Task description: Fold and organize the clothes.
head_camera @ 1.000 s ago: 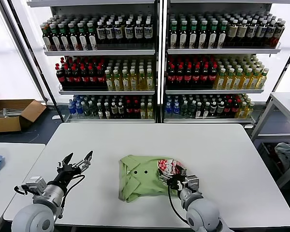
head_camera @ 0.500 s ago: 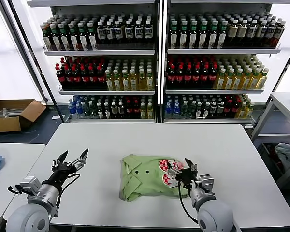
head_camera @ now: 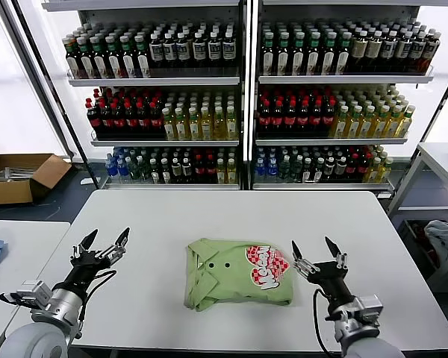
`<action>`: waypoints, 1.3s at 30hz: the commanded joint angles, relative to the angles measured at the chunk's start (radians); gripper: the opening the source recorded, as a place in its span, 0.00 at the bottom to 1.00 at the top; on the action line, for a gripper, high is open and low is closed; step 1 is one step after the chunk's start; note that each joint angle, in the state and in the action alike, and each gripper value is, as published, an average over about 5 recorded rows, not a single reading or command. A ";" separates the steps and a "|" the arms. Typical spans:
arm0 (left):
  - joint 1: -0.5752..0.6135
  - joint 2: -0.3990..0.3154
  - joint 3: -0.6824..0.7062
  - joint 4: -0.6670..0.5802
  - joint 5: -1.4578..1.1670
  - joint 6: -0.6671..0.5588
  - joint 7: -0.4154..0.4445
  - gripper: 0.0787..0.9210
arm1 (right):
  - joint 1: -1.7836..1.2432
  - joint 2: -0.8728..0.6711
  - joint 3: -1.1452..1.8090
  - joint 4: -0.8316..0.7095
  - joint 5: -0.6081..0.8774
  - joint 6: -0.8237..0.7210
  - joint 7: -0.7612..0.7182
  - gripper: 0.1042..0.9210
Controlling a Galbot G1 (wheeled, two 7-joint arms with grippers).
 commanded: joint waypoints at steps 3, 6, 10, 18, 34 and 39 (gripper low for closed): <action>0.082 -0.080 -0.045 -0.042 0.182 -0.077 0.113 0.88 | -0.259 0.043 0.179 0.047 -0.039 0.222 -0.151 0.88; 0.093 -0.093 -0.053 -0.045 0.195 -0.086 0.120 0.88 | -0.274 0.042 0.182 0.035 -0.036 0.238 -0.154 0.88; 0.104 -0.101 -0.067 -0.035 0.198 -0.114 0.136 0.88 | -0.296 0.040 0.199 0.028 -0.039 0.245 -0.165 0.88; 0.133 -0.100 -0.112 -0.040 0.229 -0.179 0.170 0.88 | -0.353 0.037 0.250 0.029 0.020 0.257 -0.196 0.88; 0.145 -0.099 -0.142 -0.056 0.254 -0.197 0.211 0.88 | -0.363 0.064 0.259 0.043 -0.002 0.263 -0.204 0.88; 0.143 -0.096 -0.142 -0.061 0.260 -0.201 0.210 0.88 | -0.357 0.071 0.257 0.035 -0.033 0.260 -0.214 0.88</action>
